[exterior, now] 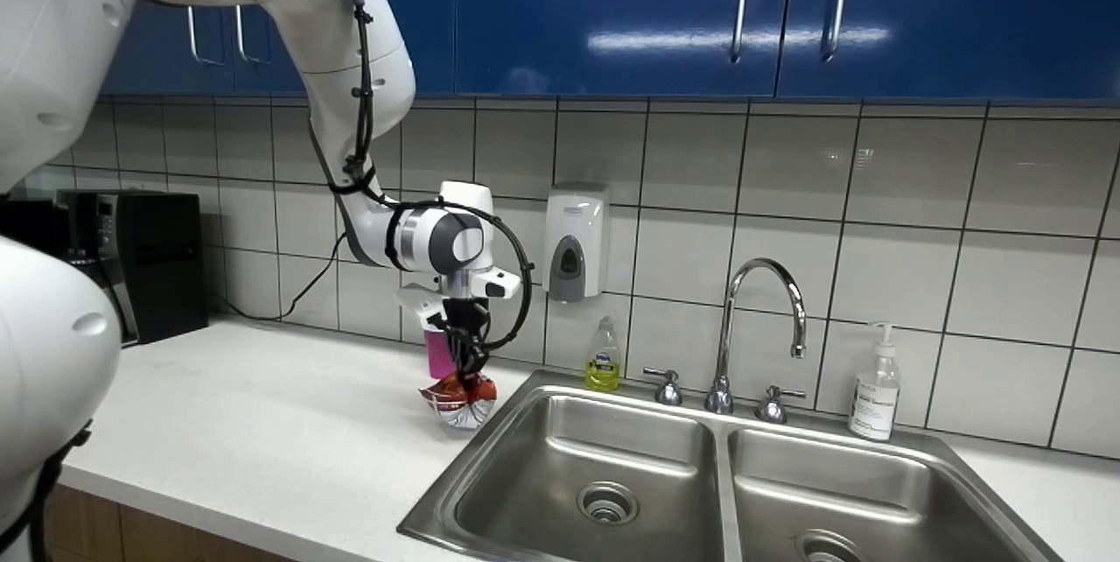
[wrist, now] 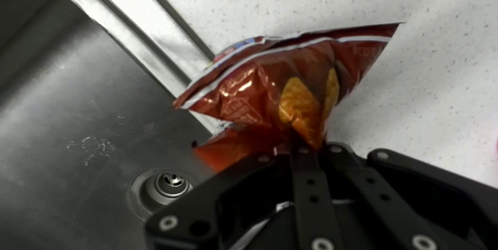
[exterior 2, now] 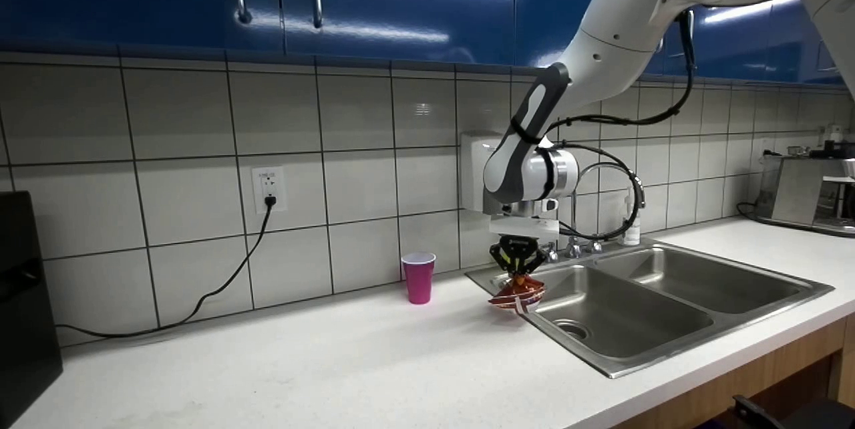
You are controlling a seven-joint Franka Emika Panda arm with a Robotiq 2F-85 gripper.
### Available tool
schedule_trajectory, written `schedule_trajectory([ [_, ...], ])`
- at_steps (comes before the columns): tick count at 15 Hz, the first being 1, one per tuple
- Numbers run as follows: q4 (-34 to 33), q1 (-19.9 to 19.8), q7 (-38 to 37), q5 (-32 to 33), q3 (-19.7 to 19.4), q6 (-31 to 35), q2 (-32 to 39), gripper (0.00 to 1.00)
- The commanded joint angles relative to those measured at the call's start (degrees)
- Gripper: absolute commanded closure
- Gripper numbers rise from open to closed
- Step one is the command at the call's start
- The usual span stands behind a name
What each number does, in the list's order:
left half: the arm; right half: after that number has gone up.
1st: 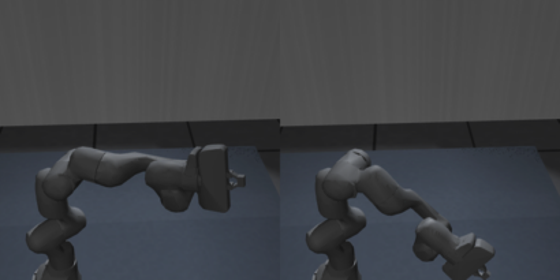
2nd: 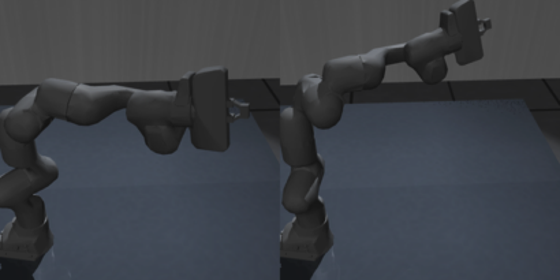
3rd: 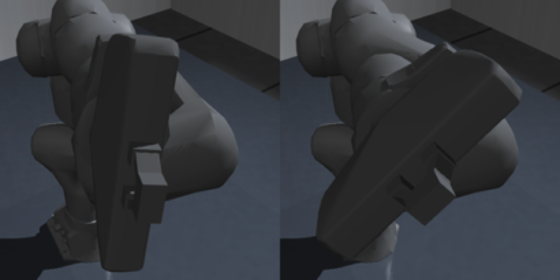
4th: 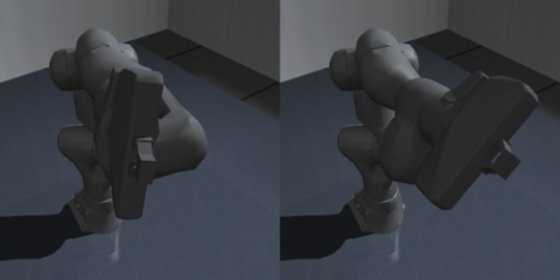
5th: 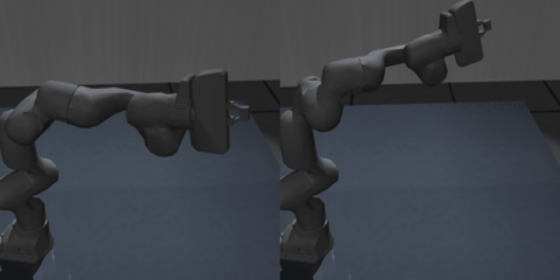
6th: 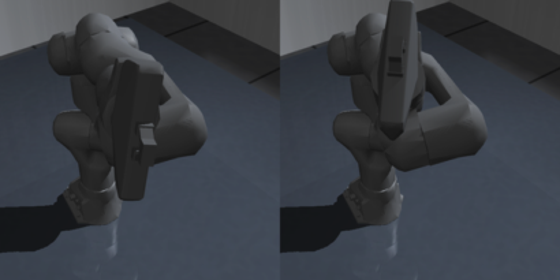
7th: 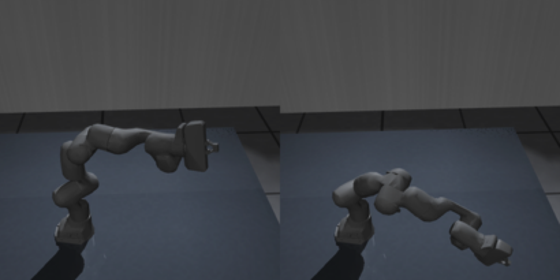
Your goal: Put the red packet in the sink on the left.
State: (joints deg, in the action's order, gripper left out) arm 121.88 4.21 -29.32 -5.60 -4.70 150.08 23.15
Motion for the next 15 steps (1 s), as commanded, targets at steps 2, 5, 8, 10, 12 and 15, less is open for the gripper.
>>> schedule_trajectory([
  [2, 4.5, -3.16, 2.65, -3.43, -1.12, 3.26, -4.09, 1.0],
  [5, 5.85, -4.7, 2.96, -4.3, -2.35, 4.65, -4.91, 1.0],
  [8, 6.8, -6.06, 2.99, -4.76, -3.58, 5.28, -5.23, 1.0],
  [10, 7.38, -7.06, 3.16, -5.39, -4.17, 6.18, -4.96, 1.0],
  [12, 7.76, -8.17, 3.47, -6.23, -4.55, 6.95, -4.34, 1.0],
  [15, 8.36, -9.79, 4.11, -7.53, -5.05, 8.17, -3.57, 1.0],
])
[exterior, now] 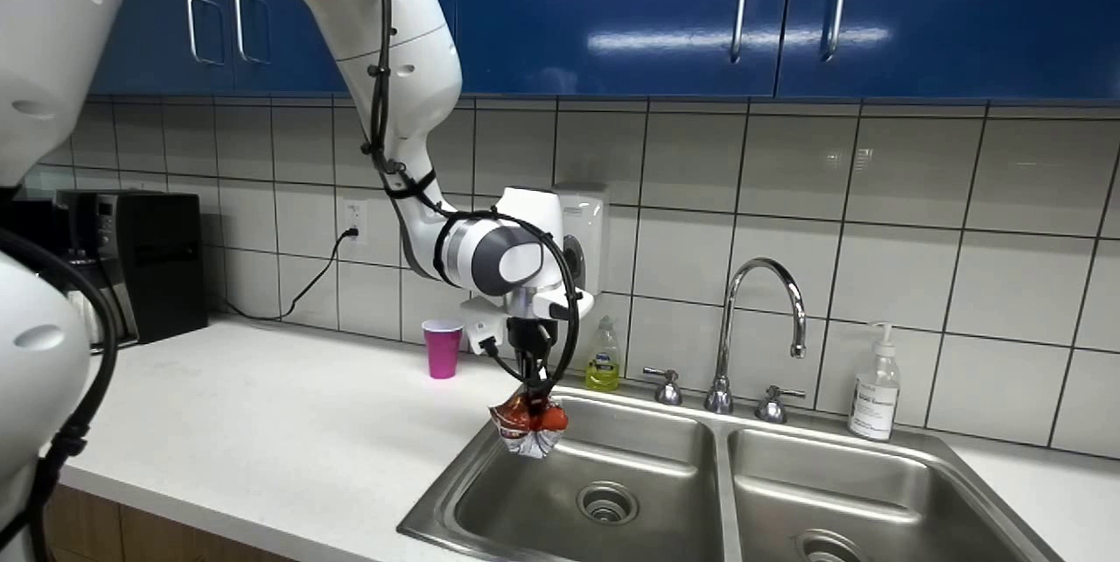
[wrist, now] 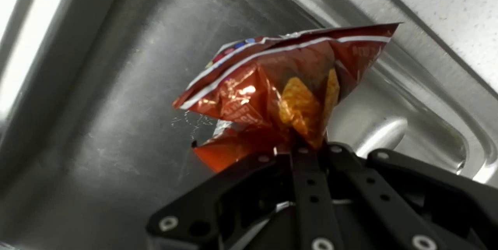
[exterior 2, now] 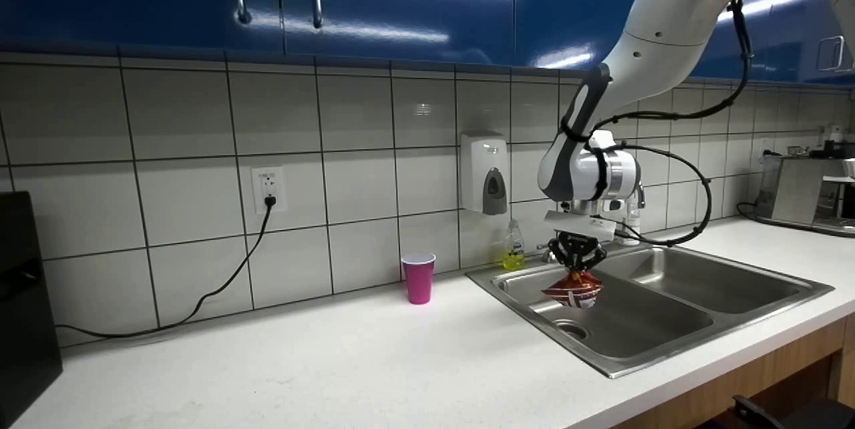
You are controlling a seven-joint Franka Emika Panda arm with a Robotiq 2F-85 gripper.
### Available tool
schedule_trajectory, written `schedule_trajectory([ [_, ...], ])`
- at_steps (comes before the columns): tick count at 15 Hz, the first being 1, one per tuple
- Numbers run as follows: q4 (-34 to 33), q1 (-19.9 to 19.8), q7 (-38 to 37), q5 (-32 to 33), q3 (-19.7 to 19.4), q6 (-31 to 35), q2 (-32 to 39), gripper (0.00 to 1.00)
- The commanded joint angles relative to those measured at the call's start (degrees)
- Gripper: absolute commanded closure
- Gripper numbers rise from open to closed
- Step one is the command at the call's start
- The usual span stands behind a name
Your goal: Put the red packet in the sink on the left.
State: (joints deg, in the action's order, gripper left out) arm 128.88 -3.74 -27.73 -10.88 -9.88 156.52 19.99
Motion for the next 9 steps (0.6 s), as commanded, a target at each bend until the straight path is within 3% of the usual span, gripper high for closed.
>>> schedule_trajectory([
  [1, 1.36, -2.46, 2.84, -2.83, 0.09, 2.32, 0.14, 1.0],
  [9, -0.28, -6.47, 6.96, -8.75, 1.92, 6.51, 6.63, 1.0],
])
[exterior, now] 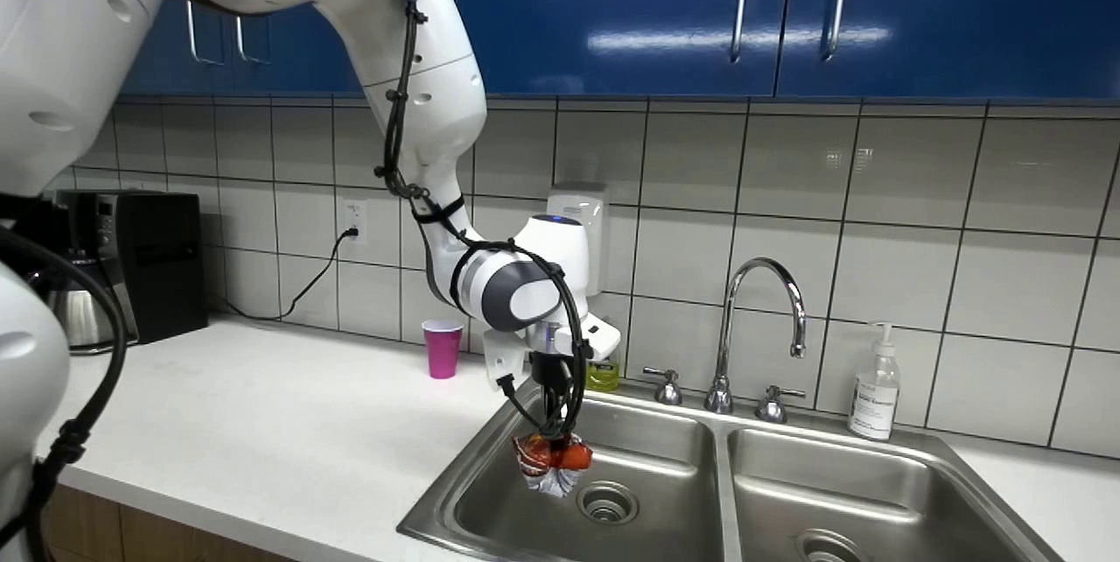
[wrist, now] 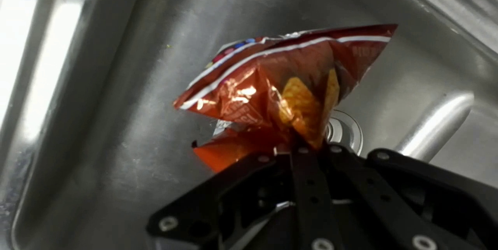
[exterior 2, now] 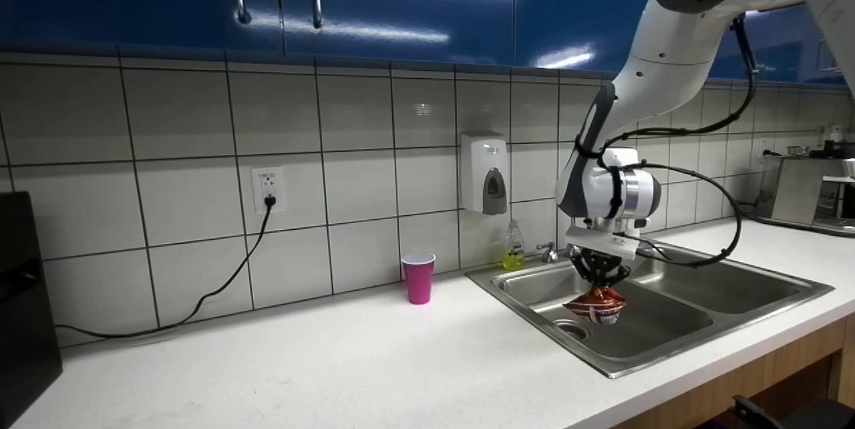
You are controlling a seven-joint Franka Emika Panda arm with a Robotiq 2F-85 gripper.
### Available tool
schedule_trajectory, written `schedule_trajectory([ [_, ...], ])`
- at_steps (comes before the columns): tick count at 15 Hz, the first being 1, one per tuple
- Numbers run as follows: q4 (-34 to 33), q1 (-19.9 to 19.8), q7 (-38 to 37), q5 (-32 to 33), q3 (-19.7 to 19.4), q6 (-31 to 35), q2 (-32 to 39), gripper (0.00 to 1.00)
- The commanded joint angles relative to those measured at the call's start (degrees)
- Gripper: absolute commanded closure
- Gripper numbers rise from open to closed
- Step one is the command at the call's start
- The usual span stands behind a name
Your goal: Put the red packet in the sink on the left.
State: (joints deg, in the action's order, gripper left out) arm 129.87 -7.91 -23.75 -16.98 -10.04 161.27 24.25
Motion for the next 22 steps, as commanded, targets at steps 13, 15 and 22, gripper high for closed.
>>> schedule_trajectory([
  [13, -8.1, -5.74, 4.31, -5.09, 6.45, 8.44, 15.88, 1.0],
  [15, -9.51, -6.02, 4.21, -4.9, 7.0, 9.11, 18.16, 1.0],
  [22, -13.8, -6.07, 3.68, -4.55, 7.36, 9.38, 23.27, 1.0],
])
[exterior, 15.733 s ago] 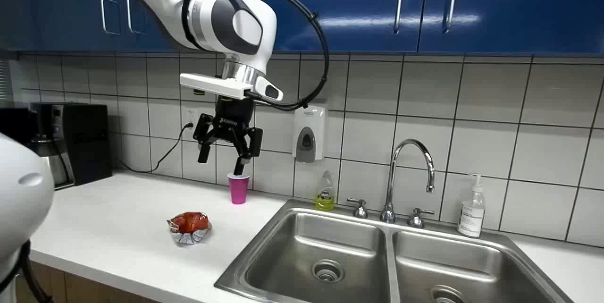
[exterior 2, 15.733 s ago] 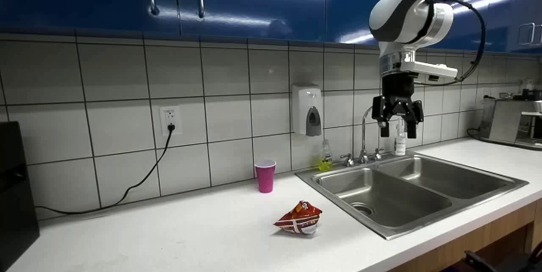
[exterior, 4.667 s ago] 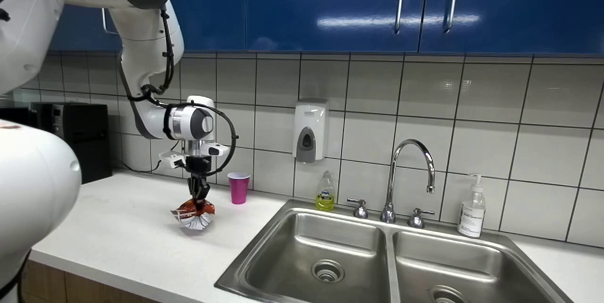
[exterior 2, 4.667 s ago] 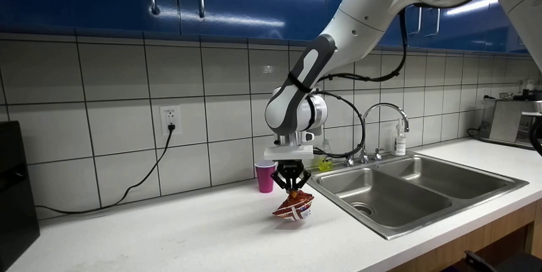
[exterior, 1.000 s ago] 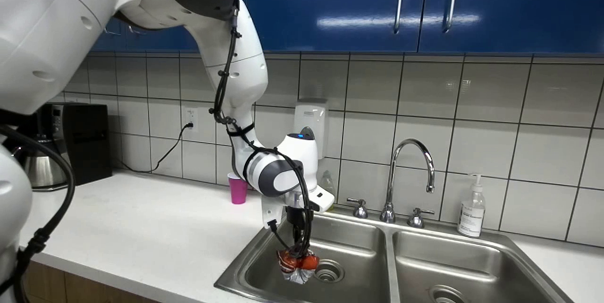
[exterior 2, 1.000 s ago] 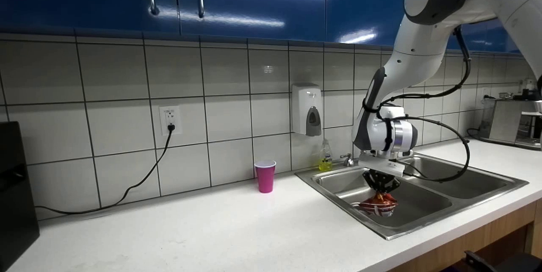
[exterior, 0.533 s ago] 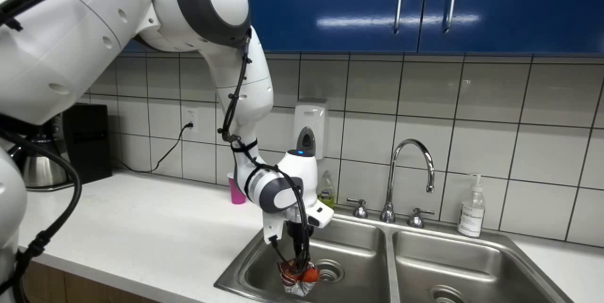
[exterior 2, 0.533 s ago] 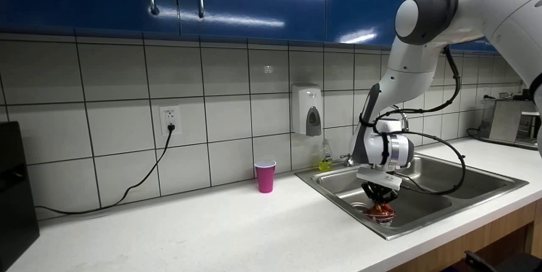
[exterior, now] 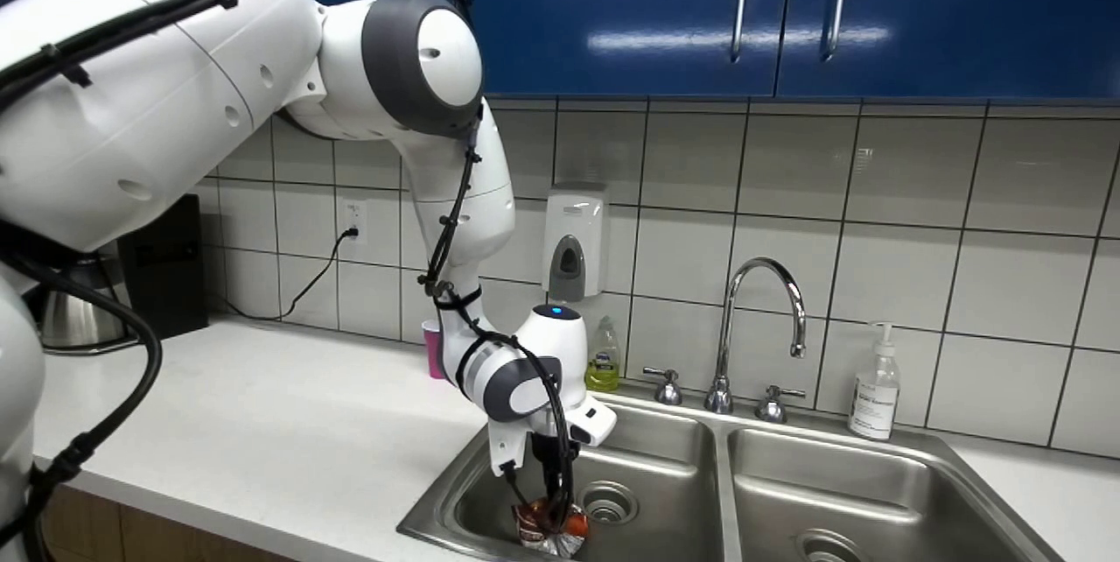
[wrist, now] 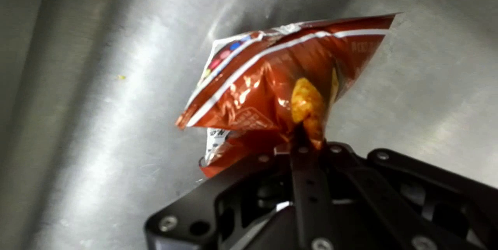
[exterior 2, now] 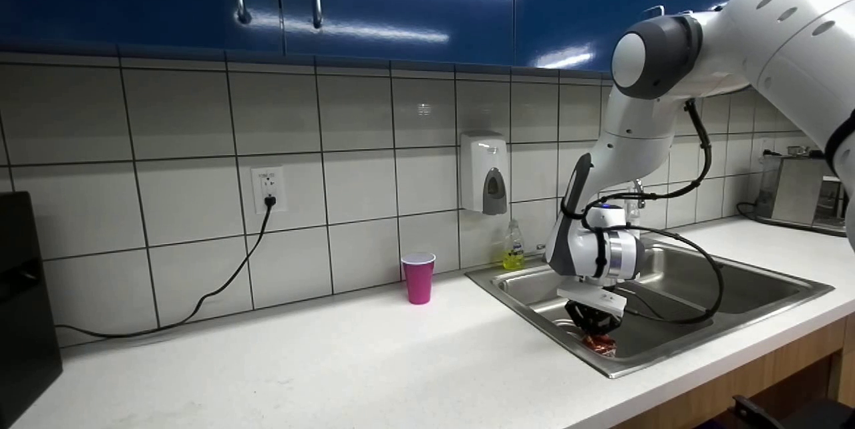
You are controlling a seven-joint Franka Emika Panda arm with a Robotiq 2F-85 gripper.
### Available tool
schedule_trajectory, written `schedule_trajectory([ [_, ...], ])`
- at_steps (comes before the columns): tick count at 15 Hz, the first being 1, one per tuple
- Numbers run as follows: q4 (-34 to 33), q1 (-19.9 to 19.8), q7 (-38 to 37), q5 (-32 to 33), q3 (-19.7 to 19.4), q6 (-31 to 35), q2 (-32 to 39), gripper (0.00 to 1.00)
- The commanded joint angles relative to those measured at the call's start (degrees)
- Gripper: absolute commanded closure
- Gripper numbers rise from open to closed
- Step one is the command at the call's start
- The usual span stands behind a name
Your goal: Put the red packet in the sink on the left.
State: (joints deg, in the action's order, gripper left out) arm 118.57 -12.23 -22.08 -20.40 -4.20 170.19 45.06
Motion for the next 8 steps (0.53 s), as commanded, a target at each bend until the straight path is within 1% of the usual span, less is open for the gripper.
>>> schedule_trajectory([
  [1, -2.8, -1.62, 1.78, -1.21, 1.47, 0.28, 2.57, 0.74],
  [2, -2.77, -1.54, 1.75, -1.22, 1.49, 0.3, 2.43, 0.72],
  [5, -2.55, -0.85, 1.41, -1.13, 1.16, 0.38, 2.34, 0.52],
  [8, -1.96, -0.33, 1.27, -1.06, 1.03, 0.5, 1.57, 0.28],
])
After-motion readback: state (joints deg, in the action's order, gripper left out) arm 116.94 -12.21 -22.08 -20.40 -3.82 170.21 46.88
